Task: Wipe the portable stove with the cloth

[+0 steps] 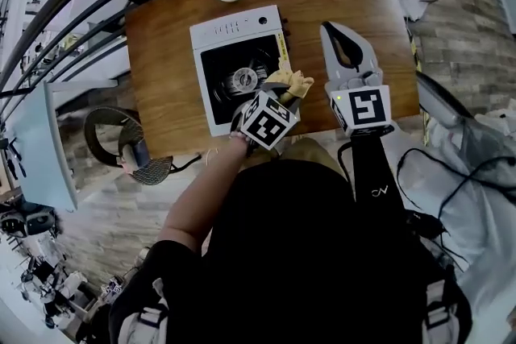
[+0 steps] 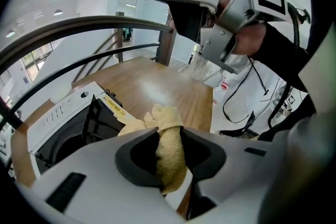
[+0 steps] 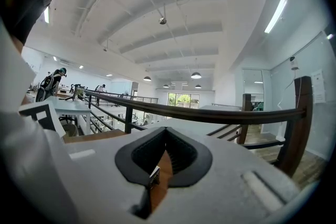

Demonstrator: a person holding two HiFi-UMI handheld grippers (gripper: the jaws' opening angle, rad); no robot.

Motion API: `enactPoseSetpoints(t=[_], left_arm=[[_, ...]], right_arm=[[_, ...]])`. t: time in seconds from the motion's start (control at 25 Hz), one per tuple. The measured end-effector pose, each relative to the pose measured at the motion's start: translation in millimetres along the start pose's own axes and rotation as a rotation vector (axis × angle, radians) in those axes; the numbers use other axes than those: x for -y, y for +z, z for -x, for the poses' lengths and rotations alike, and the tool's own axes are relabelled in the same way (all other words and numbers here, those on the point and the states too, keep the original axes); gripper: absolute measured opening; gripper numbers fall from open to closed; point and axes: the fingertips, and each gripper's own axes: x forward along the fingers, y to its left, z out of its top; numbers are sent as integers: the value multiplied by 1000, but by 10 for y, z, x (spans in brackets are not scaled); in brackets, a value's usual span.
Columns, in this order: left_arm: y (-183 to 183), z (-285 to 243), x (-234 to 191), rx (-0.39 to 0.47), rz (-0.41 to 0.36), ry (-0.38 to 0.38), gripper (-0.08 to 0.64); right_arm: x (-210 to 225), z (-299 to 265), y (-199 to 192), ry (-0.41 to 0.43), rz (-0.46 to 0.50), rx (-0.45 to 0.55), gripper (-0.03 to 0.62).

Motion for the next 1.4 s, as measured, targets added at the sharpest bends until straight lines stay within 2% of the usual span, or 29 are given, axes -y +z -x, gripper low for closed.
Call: enactPoseSetpoints(t=[0.12, 0.24, 0.32, 0.4, 0.48, 0.56, 0.84, 1.0, 1.2, 1.4], left_arm=[[24, 73, 180, 6, -13, -57, 94], [-55, 83, 379, -28, -50, -110, 94], [-96, 84, 437, -35, -47, -126, 94], [-63, 119, 413, -4, -24, -120, 94], [56, 202, 324, 69, 3, -97, 94], [235, 333, 160, 168, 17, -41, 94], [882, 1150, -693, 525, 38, 235, 92], [1004, 1799, -1153, 707, 59, 398, 91], [843, 2460, -1643, 811, 88, 573, 91], [741, 2803, -1865, 866, 100, 662, 91]], right_arm=[[-14, 3, 15, -1, 3, -1, 0], [-8, 12, 24, -7, 4, -2, 0], [-1, 26, 25, -11, 6, -4, 0], [11, 49, 32, -16, 7, -4, 0], [27, 70, 50, -20, 3, -1, 0], [33, 73, 73, -22, -1, 3, 0], [-147, -116, 231, 3, 17, 16, 0], [-337, -275, 395, 29, 17, 48, 0], [-603, -537, 604, 62, 30, 83, 0], [-791, -723, 745, 99, 52, 103, 0]])
